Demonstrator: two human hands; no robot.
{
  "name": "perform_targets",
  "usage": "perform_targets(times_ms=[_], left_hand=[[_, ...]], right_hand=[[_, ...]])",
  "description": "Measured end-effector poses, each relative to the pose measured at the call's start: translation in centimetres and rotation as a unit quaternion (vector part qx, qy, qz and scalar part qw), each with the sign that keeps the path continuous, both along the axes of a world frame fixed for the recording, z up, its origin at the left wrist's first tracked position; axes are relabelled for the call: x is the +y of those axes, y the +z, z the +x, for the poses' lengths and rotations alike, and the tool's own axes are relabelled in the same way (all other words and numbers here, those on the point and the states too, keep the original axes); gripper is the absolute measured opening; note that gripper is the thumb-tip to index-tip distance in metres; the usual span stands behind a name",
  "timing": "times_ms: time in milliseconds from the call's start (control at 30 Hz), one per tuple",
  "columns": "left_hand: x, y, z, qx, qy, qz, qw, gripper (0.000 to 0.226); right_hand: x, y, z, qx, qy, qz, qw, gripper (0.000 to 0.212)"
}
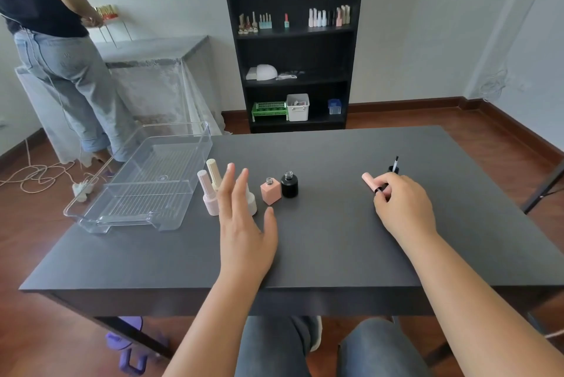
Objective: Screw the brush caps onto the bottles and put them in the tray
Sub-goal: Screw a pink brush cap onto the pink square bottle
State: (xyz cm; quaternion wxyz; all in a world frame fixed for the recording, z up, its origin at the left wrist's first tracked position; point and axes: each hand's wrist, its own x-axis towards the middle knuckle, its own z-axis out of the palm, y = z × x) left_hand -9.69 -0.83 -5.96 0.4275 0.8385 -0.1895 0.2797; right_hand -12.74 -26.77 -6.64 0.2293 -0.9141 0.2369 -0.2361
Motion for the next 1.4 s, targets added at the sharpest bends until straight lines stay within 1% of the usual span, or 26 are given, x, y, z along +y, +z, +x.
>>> perform_targets(times_ms=[100,167,233,333,433,567,700,800,867,933,1000,1033,1100,1167,1233,1267,1300,1333,1400], left_hand=[[-0.7,0.4,-0.2,-0.026,-0.028,0.038,0.999,0.066],[-1.0,0.5,0.0,-0.044,-0.038,0.089,0.994,0.062],[-1.1,0.6,0.4,-0.061,-0.031,0.148,0.987,0.057],[-1.2,0.7,1.2,-0.080,0.011,0.236,0.968,0.046],[-1.3,1.1,2.1,-0.070,0.060,0.288,0.953,0.040],[-1.3,1.6,3.1,-0.052,0.109,0.330,0.936,0.041],[-1.6,1.2,3.9,-0.001,0.147,0.363,0.920,0.041],[-1.4,0.5,4.3,0.019,0.154,0.382,0.911,0.033],[-1.5,0.4,4.1,0.021,0.152,0.381,0.912,0.027],[-1.6,0.4,3.7,0.013,0.151,0.359,0.921,0.023],[-1.7,0.4,3.2,-0.007,0.153,0.335,0.930,0.020],[-1.8,0.3,2.9,-0.022,0.153,0.324,0.933,0.017],[-1.7,0.0,2.2,-0.064,0.142,0.300,0.941,0.011],[-1.7,-0.2,1.6,-0.123,0.083,0.256,0.955,0.010],[-2.0,-0.4,0.9,-0.160,-0.010,0.193,0.968,0.012],[-2.3,-0.5,0.3,-0.147,-0.050,0.164,0.974,0.013],[-2.6,-0.4,-0.2,-0.113,-0.078,0.143,0.980,0.014],[-2.9,-0.4,-0.6,-0.065,-0.095,0.129,0.985,0.014],[-3.3,-0.5,-1.0,0.024,-0.115,0.104,0.988,0.015]], right_hand=[[0.4,-0.1,-0.6,-0.003,0.011,-0.001,1.000,0.021],[0.7,-0.3,-1.1,-0.007,0.014,0.002,1.000,0.021],[0.9,-0.4,-1.6,-0.016,0.015,0.009,1.000,0.022],[1.0,-0.6,-2.0,-0.022,0.022,0.003,1.000,0.022],[1.0,-0.4,-1.5,-0.015,0.015,0.018,1.000,0.019],[1.1,-0.4,-0.4,0.016,0.001,0.017,1.000,0.030],[1.3,-0.5,0.0,0.031,0.002,0.008,0.999,0.021],[1.3,-0.7,-0.3,-0.006,0.038,0.016,0.999,0.011],[1.2,-0.5,-0.7,-0.043,0.083,0.057,0.994,0.002],[1.1,-0.4,-1.0,-0.069,0.119,0.096,0.986,0.009],[1.0,-0.3,-1.2,-0.100,0.132,0.132,0.977,0.011],[1.0,-0.2,-1.3,-0.121,0.136,0.162,0.970,0.007],[1.1,-0.1,-1.5,-0.162,0.146,0.229,0.949,0.014],[1.3,0.0,-1.7,-0.187,0.161,0.273,0.930,0.017],[1.7,0.1,-1.9,-0.205,0.192,0.300,0.912,0.009],[1.8,0.0,-2.0,-0.211,0.212,0.308,0.903,0.008],[1.9,-0.1,-2.1,-0.216,0.231,0.312,0.896,0.011],[1.9,-0.1,-2.2,-0.220,0.247,0.316,0.889,0.015],[2.0,0.1,-2.4,-0.225,0.264,0.334,0.876,0.015]])
